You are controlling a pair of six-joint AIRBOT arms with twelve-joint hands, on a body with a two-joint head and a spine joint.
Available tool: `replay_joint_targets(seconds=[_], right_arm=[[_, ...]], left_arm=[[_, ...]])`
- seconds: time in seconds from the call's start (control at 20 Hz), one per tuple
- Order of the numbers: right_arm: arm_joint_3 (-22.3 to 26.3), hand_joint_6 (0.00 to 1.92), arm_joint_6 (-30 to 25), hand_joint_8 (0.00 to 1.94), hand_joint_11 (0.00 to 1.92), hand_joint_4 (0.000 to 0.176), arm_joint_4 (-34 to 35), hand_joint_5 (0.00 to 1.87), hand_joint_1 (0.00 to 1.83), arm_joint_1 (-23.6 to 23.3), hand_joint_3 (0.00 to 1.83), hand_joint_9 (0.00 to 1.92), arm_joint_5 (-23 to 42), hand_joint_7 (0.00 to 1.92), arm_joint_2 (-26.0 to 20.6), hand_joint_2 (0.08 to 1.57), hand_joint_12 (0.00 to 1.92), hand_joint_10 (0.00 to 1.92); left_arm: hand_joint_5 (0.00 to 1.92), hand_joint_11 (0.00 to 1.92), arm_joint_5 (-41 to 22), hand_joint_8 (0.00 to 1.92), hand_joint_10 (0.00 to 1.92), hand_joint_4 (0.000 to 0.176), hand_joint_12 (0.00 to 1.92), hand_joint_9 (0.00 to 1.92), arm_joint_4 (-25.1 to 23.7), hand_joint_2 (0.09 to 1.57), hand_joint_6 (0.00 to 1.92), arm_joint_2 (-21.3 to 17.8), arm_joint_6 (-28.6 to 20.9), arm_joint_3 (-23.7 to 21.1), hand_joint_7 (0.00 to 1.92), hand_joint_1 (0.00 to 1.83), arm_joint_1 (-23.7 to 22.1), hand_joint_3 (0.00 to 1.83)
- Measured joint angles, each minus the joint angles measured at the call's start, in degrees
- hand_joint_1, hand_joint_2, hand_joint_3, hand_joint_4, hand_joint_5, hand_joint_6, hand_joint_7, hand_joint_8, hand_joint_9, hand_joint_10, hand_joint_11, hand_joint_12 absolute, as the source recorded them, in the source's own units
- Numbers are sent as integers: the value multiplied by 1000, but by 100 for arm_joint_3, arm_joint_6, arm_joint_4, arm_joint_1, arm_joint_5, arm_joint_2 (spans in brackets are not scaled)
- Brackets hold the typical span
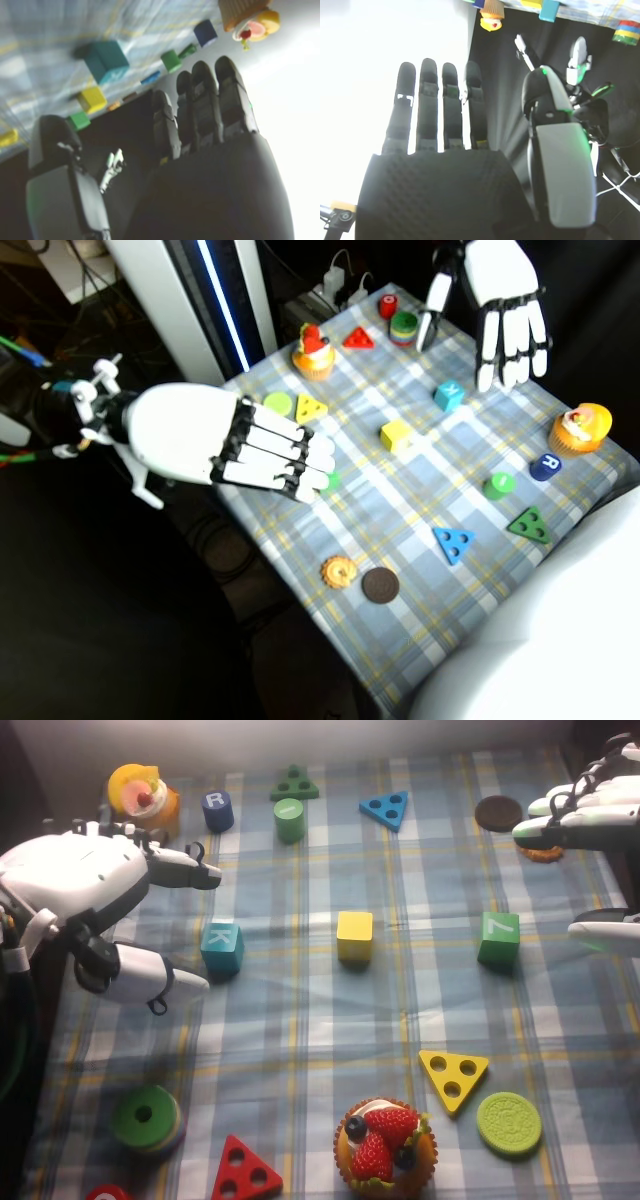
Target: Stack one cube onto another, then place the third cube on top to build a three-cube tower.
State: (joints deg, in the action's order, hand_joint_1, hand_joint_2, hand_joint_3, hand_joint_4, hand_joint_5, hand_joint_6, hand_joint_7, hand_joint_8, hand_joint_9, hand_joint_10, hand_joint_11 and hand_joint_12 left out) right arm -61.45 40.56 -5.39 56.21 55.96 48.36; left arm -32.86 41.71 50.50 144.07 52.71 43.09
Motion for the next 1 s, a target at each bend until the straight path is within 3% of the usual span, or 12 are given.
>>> replay_joint_targets(seconds=[0.1,0.2,0.25,0.3,0.45,1.0], right_arm=[[0,1,-4,2,120,0,-4,482,503,0,0,478,-7,490,0,1229,933,5],[0,2,-17,1,120,0,-9,486,537,0,0,476,-7,490,0,1222,933,3],[0,3,-20,1,120,0,-17,488,542,0,0,477,-2,490,0,1221,932,3],[0,0,-20,0,90,0,-20,480,564,0,0,458,-7,472,0,1231,951,0],[0,3,-20,1,128,0,-24,499,543,0,0,470,-2,479,0,1221,928,4],[-2,0,-20,3,98,0,-33,487,560,0,3,479,-4,474,2,1214,1030,6]], left_arm=[[625,67,205,6,5,176,179,351,120,941,11,116,173,118,447,821,-50,2],[721,52,297,1,0,164,167,312,164,968,15,203,229,195,459,824,-92,4],[751,66,328,4,2,146,172,314,205,965,21,258,297,229,470,856,-111,1],[774,73,348,7,5,156,173,321,229,972,25,293,334,254,481,850,-133,3],[821,56,391,5,6,137,158,332,269,983,26,367,343,326,487,879,-179,4],[844,84,503,5,8,134,170,383,337,981,7,581,354,577,529,866,-348,2]])
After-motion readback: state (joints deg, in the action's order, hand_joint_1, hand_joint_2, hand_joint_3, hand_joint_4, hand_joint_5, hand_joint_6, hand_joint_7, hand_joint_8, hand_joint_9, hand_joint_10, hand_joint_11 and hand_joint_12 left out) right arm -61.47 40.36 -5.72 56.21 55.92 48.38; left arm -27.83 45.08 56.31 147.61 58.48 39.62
